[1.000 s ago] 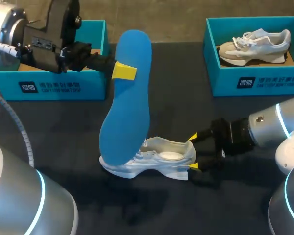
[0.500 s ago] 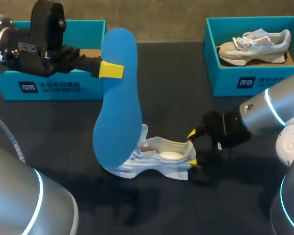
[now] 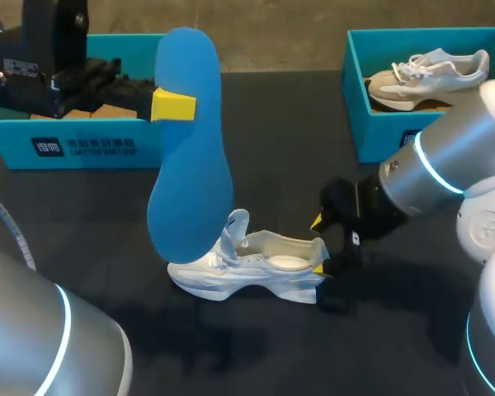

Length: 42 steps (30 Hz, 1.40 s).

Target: Take the shoe out of the shoebox, open the shoe tongue, remove and reinsert the insole, then place the shoe into the shoebox

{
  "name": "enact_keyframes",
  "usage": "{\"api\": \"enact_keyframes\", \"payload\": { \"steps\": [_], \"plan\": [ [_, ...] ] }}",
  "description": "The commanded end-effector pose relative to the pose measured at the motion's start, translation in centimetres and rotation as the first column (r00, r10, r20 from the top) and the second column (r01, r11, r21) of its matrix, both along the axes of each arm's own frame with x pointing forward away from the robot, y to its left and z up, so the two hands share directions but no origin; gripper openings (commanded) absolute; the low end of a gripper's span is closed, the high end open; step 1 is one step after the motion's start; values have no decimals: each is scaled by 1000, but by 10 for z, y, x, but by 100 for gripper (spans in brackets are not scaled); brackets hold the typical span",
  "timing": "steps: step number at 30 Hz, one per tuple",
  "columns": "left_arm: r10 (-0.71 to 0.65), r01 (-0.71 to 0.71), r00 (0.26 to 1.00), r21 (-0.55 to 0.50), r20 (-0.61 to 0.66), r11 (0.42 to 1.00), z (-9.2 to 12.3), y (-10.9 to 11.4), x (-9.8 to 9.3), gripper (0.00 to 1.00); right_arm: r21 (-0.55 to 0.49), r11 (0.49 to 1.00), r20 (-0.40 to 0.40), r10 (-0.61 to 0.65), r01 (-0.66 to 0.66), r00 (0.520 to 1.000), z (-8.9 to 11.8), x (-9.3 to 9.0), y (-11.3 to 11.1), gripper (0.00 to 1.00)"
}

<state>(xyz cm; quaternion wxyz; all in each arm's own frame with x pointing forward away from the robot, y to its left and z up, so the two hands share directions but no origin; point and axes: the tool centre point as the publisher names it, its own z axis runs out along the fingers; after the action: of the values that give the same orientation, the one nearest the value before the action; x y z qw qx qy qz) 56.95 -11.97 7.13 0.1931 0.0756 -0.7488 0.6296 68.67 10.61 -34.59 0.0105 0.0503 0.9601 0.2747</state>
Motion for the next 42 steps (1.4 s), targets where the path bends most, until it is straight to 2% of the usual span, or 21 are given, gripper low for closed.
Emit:
{"api": "enact_keyframes", "payload": {
  "steps": [1,6,15,21,29,42],
  "plan": [
    [1,-1,1000,13,1,1000,6,2,-1,0,-299,954,-23,-11,4,1000,4,2,5,100],
    [1,-1,1000,13,1,1000,6,2,-1,0,-392,919,-5,-52,46,999,7,4,5,100],
    [1,-1,1000,13,1,1000,6,2,-1,0,-566,820,10,-93,83,996,6,5,-6,100],
    [1,-1,1000,13,1,1000,6,2,-1,0,-606,792,5,-88,73,996,9,5,-8,100],
    [1,-1,1000,13,1,1000,6,2,-1,0,-611,789,-10,-86,62,996,6,2,-11,100],
    [1,-1,1000,13,1,1000,6,2,-1,0,-601,798,-9,-73,53,997,13,-1,-7,100]
  ]
}}
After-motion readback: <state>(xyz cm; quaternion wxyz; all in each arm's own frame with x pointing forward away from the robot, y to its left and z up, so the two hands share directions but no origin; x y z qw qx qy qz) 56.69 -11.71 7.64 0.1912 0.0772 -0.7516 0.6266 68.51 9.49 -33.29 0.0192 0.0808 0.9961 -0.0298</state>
